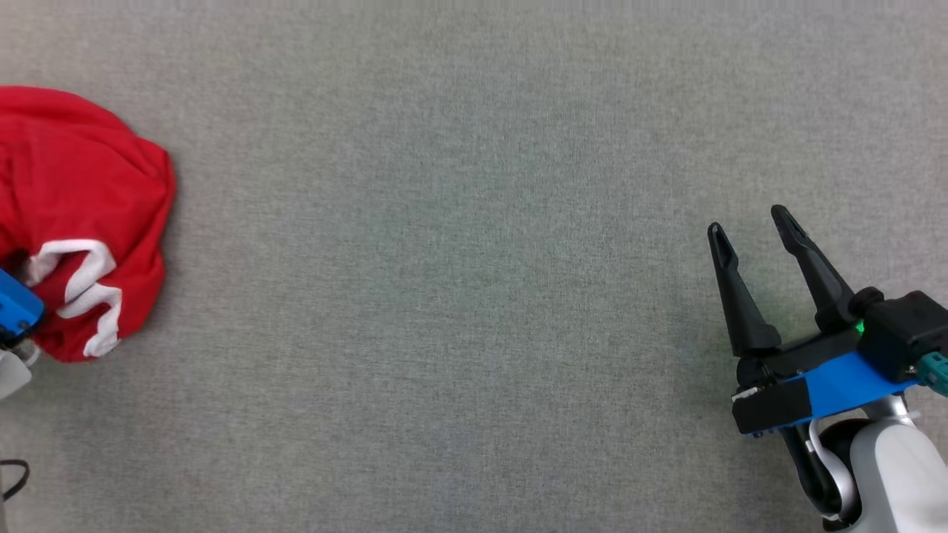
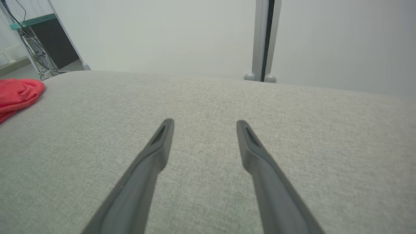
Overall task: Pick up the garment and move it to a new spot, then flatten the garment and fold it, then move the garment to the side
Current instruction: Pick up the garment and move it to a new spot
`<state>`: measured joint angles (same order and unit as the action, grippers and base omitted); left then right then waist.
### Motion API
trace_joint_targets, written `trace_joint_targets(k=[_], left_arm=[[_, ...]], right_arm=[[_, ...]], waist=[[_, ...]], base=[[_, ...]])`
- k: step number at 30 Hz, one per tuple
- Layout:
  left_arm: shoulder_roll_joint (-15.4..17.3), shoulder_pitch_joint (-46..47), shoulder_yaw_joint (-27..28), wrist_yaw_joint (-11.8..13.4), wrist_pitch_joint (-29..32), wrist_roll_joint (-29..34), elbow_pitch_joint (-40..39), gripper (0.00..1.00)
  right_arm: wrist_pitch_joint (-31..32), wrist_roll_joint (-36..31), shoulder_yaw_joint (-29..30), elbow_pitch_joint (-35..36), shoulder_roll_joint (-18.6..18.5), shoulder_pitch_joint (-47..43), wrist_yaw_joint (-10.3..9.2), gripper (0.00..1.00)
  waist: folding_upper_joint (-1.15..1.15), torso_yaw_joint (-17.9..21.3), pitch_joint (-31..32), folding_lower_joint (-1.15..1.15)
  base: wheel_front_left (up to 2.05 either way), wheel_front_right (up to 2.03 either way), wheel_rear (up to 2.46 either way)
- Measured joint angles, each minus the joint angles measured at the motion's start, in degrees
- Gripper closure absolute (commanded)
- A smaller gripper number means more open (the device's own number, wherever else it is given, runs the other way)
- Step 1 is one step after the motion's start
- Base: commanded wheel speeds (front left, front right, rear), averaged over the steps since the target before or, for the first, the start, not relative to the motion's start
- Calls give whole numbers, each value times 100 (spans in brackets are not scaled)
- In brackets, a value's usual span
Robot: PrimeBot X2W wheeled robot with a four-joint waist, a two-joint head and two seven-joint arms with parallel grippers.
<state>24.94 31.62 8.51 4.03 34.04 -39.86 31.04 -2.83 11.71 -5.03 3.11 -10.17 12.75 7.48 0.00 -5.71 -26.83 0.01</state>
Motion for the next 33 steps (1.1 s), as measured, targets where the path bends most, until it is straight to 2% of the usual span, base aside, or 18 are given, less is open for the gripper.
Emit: trace_joint_targets(k=[7, 13, 18, 24, 29, 33], left_arm=[[335, 28, -181, -227, 42, 162, -812, 100], [501, 384, -568, -595, 135, 315, -1604, 100], [299, 801, -1071, -833, 348, 296, -2257, 100], [-87, 1040, -1783, -1047, 450, 101, -2989, 100], [-380, 887, -2486, -1112, 402, -64, -3176, 100], [-411, 504, -3093, -1115, 366, -93, -3037, 100]], right_arm=[[-237, 125, -21, -385, 137, -97, 0, 0], [-378, 201, -59, -680, 213, -318, 0, 0], [-432, 233, -112, -777, 259, -454, 0, 0], [-434, 308, -215, -866, 355, -608, 0, 0], [-463, 359, -336, -923, 488, -654, 0, 0], [-447, 377, -467, -973, 517, -706, 0, 0]], waist=[[0, -166, 713, -1], [0, -223, 1432, -2], [0, -94, 1890, -3], [0, 297, 2135, -2], [0, 702, 2185, -1], [0, 1082, 2156, -1]], base=[[0, 0, 0], [0, 0, 0], [0, 0, 0], [0, 0, 0], [0, 0, 0], [0, 0, 0]])
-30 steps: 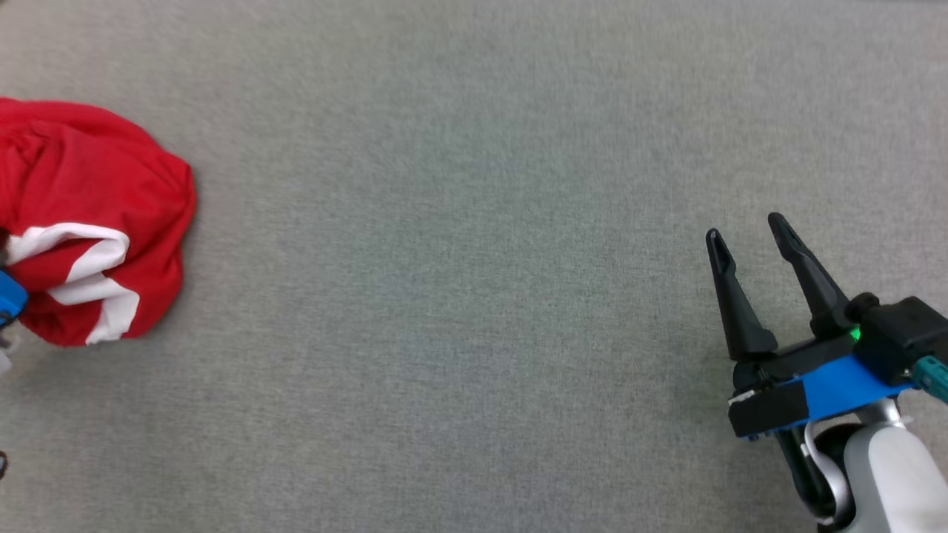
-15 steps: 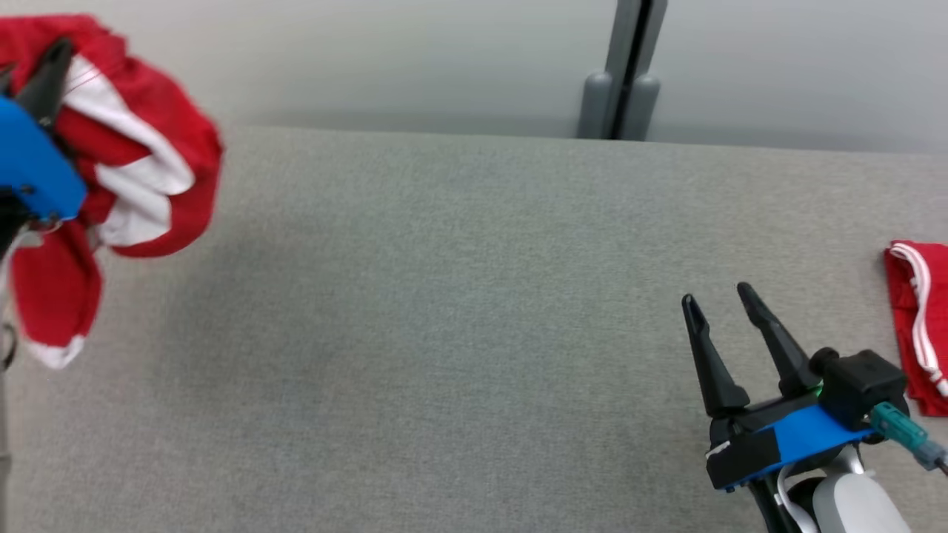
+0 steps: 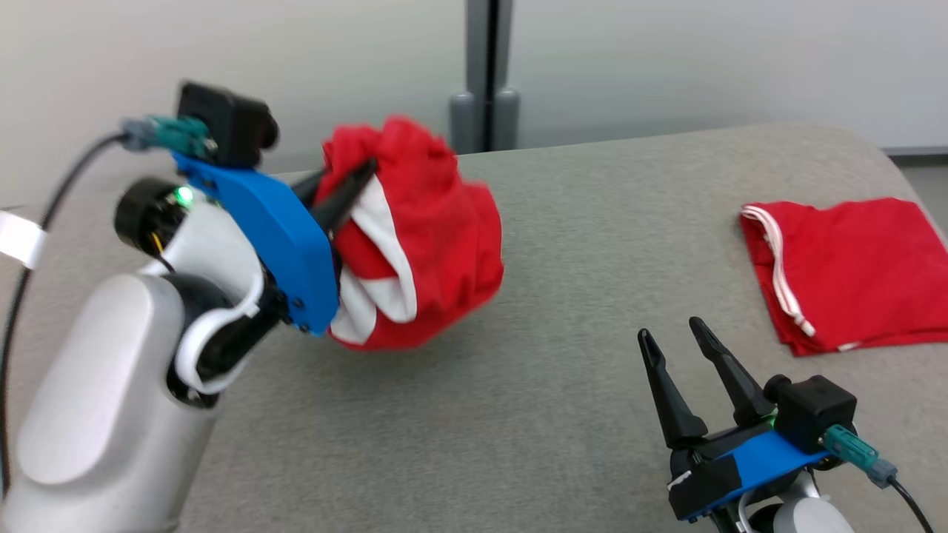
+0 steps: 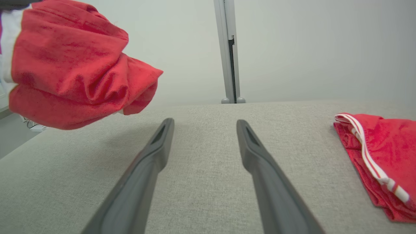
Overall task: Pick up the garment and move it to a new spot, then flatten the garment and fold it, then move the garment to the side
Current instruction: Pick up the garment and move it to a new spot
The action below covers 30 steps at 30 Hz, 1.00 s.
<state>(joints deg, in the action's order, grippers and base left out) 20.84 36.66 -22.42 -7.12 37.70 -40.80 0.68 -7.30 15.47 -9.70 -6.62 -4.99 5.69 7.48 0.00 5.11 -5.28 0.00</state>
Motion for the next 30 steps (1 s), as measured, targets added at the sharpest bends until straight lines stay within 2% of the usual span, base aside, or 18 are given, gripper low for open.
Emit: trace_joint_targets(k=[4, 7, 8, 9, 10, 11, 16, 19, 22, 26, 30], left_arm=[[57, -301, -564, -1, -227, 71, 310, 100], [-81, -559, -821, -3, -560, 58, 656, 100], [-114, -607, -926, -9, -675, 137, 779, 78], [-113, -637, -1050, -9, -791, 288, 934, 62], [-84, -648, -1189, -9, -945, 573, 1071, 11], [-103, -694, -1276, -9, -1071, 712, 1193, 0], [-460, -1028, -1493, -8, -1670, 760, 1623, 0], [-499, -1066, -1449, 13, -2051, 806, 1703, 0], [-475, -1095, -1366, 148, -2499, 983, 1613, 0], [-478, -1350, -1117, 422, -3163, 1011, 1312, 0], [-476, -1796, -745, 936, -3902, 1059, 1011, 0]], right_arm=[[-3, 27, -48, 11, 19, 27, 0, 0], [-9, 33, -31, 10, 31, 24, 0, 0], [-10, 38, -11, 7, 31, 24, 0, 0], [-10, 48, -3, -1, 32, 21, 0, 0], [-9, 60, -7, -4, 33, 18, 0, 0], [-9, 66, -3, -3, 36, 16, 0, 0], [-4, 80, 127, 40, 8, -16, 0, 0], [26, 74, 278, 85, -35, -97, 0, 0], [73, 38, 423, 160, -38, -170, 0, 0], [118, 7, 547, 260, -41, -258, 0, 0], [176, -36, 655, 349, -29, -335, 0, 0]], waist=[[0, 398, -50, 0], [0, 648, -58, 0], [0, 720, -58, 0], [0, 789, -56, 0], [0, 850, -52, 0], [0, 909, -49, 0], [0, 1019, 42, 0], [0, 926, 113, 0], [0, 786, 189, 0], [0, 567, 266, 0], [0, 344, 365, 0]], base=[[0, 0, 0], [0, 0, 0], [0, 0, 0], [0, 0, 0], [0, 0, 0], [0, 0, 0], [0, 0, 0], [0, 0, 0], [0, 0, 0], [0, 0, 0], [0, 0, 0]])
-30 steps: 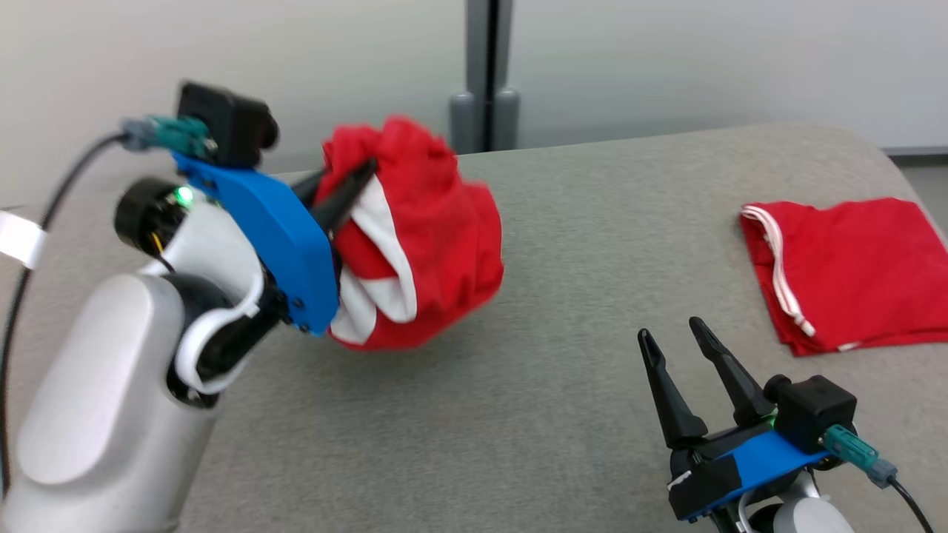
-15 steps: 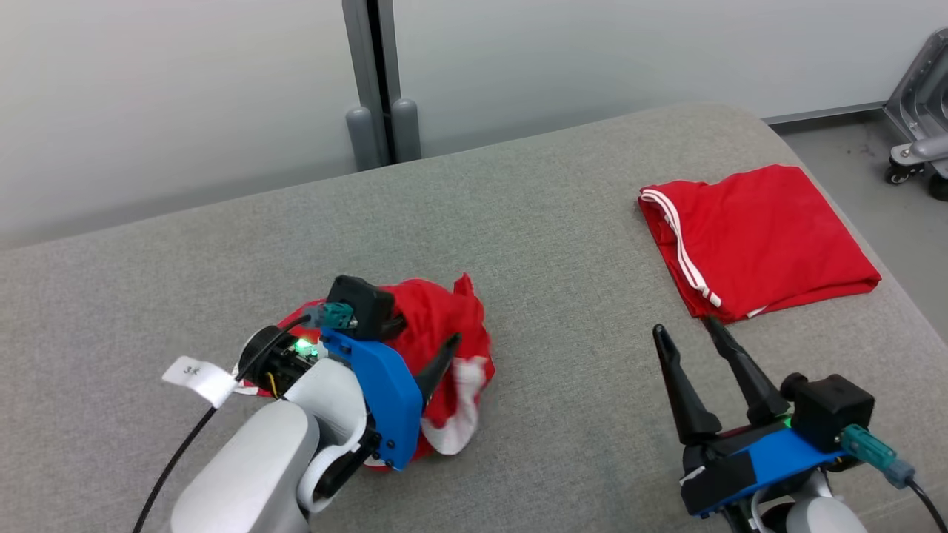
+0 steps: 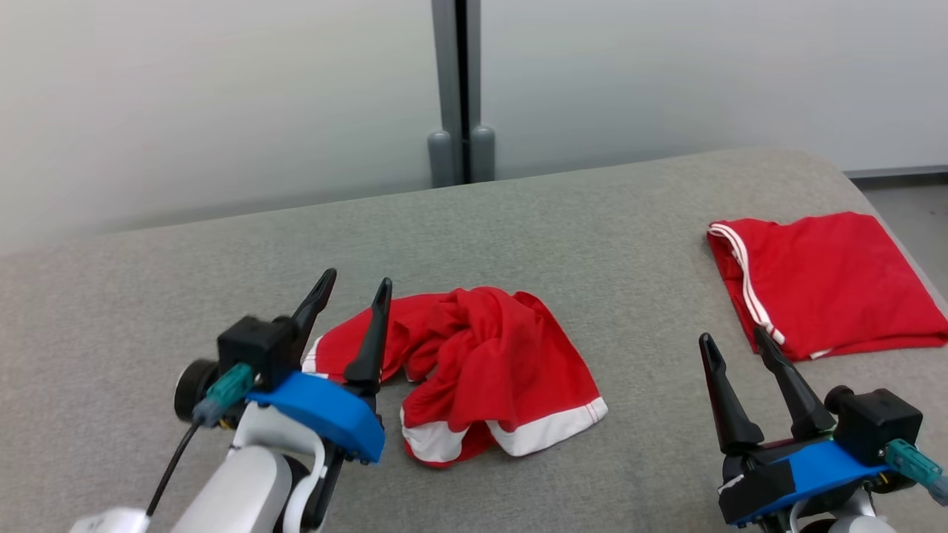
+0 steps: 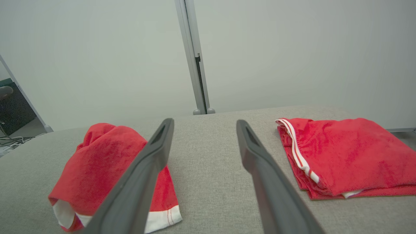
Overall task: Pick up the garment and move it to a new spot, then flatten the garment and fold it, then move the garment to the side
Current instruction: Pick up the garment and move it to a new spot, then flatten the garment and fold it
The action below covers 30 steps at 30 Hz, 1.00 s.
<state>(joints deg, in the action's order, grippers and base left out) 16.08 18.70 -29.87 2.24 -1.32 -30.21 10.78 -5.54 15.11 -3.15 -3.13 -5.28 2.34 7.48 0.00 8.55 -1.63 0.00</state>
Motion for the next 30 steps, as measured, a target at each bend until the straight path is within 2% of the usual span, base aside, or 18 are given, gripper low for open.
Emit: trace_joint_targets(k=[3, 6, 10, 18, 30], left_arm=[[-74, -378, 159, 253, -424, -25, -227, 0], [13, -631, 244, 495, -738, 159, -370, 0], [60, -957, 381, 677, -1077, 222, -476, 0], [174, -1491, 754, 701, -1349, 327, -537, 0], [291, -1874, 1056, 621, -1366, 348, -121, 0]], right_arm=[[60, -12, 46, 59, -1, -76, 0, 0], [104, -14, 112, 135, -2, -100, 0, 0], [145, -38, 201, 198, 5, -188, 0, 0], [188, -25, 355, 202, 36, -424, 0, 0], [245, 14, 412, 82, 122, -571, 0, 0]], waist=[[0, -173, 40, 0], [0, -338, 59, 0], [0, -544, 99, 0], [0, -787, 180, 0], [0, -823, 227, -1]], base=[[0, 0, 0], [0, 0, 0], [0, 0, 0], [0, 0, 0], [0, 0, 0]])
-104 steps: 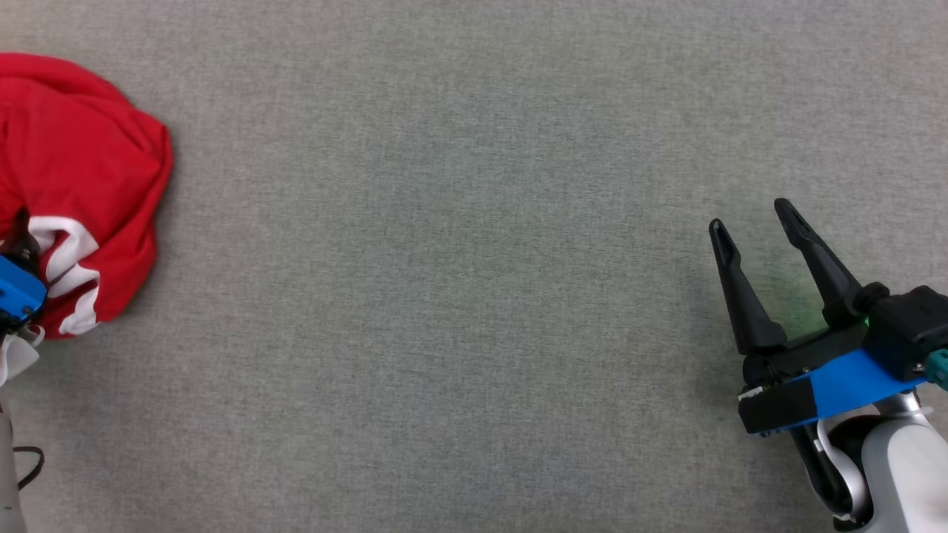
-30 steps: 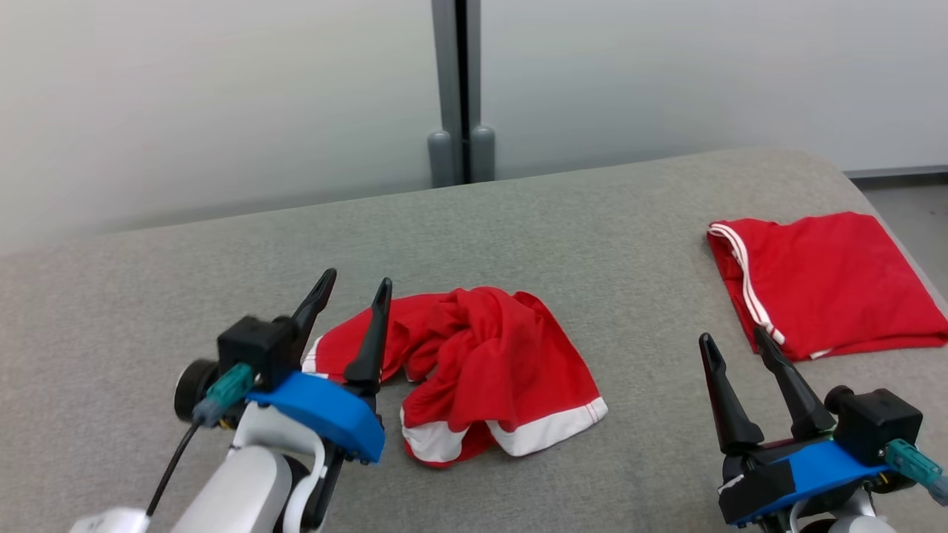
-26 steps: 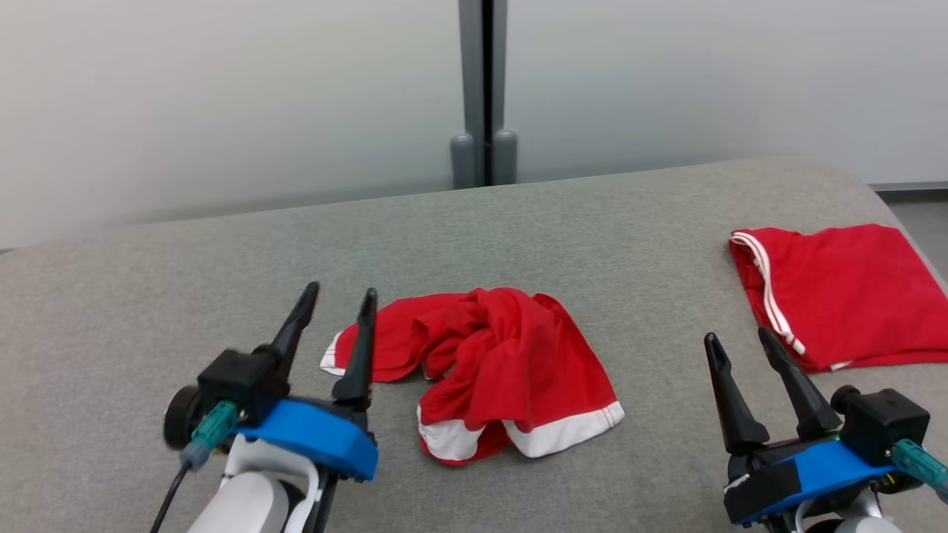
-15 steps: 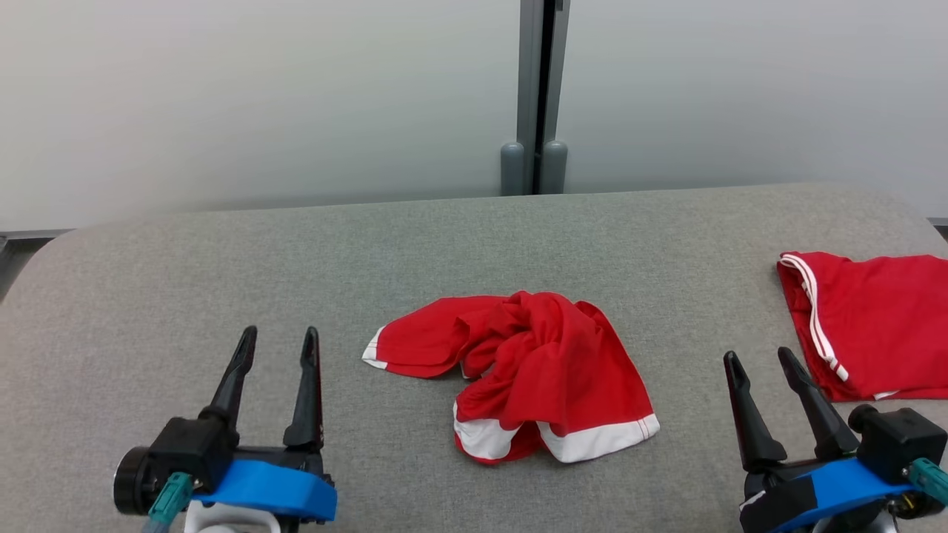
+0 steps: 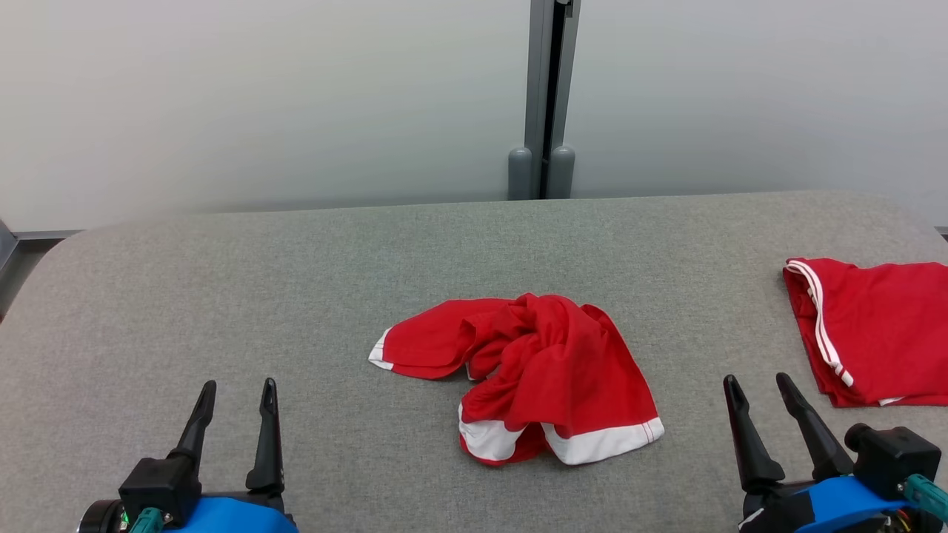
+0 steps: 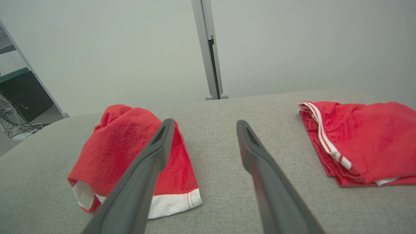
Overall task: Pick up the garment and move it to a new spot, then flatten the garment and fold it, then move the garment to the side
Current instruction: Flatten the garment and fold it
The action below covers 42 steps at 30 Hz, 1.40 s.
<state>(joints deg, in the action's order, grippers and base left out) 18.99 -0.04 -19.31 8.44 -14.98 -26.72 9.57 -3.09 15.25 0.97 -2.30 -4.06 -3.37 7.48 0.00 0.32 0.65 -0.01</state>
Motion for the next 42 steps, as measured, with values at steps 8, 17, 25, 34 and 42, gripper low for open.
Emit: trace_joint_targets(k=[8, 17, 25, 34, 42], left_arm=[[23, 2, -16, -15, 9, 0, -49, 0], [32, 47, -71, 1, 32, 0, -146, 0], [25, 253, -159, -62, 33, 9, -203, 0], [-14, 526, -223, -143, 31, 52, -126, 0], [-70, 645, -334, -210, 27, 67, -36, 0]], right_arm=[[52, 0, -42, -37, 29, -17, 0, 0], [725, 1, -311, -310, -35, 411, 0, 0], [1421, 64, -288, -1390, -83, 1357, 0, 0], [1438, 319, -422, -2668, -175, 2694, 0, 0], [1796, 246, -242, -3795, -205, 3483, 0, 0]], waist=[[0, 5, -32, 0], [0, -60, -188, 0], [0, -269, -470, 1], [0, -567, -765, 2], [0, -785, -879, 2]], base=[[0, 0, 0], [0, 0, 0], [0, 0, 0], [0, 0, 0], [0, 0, 0]])
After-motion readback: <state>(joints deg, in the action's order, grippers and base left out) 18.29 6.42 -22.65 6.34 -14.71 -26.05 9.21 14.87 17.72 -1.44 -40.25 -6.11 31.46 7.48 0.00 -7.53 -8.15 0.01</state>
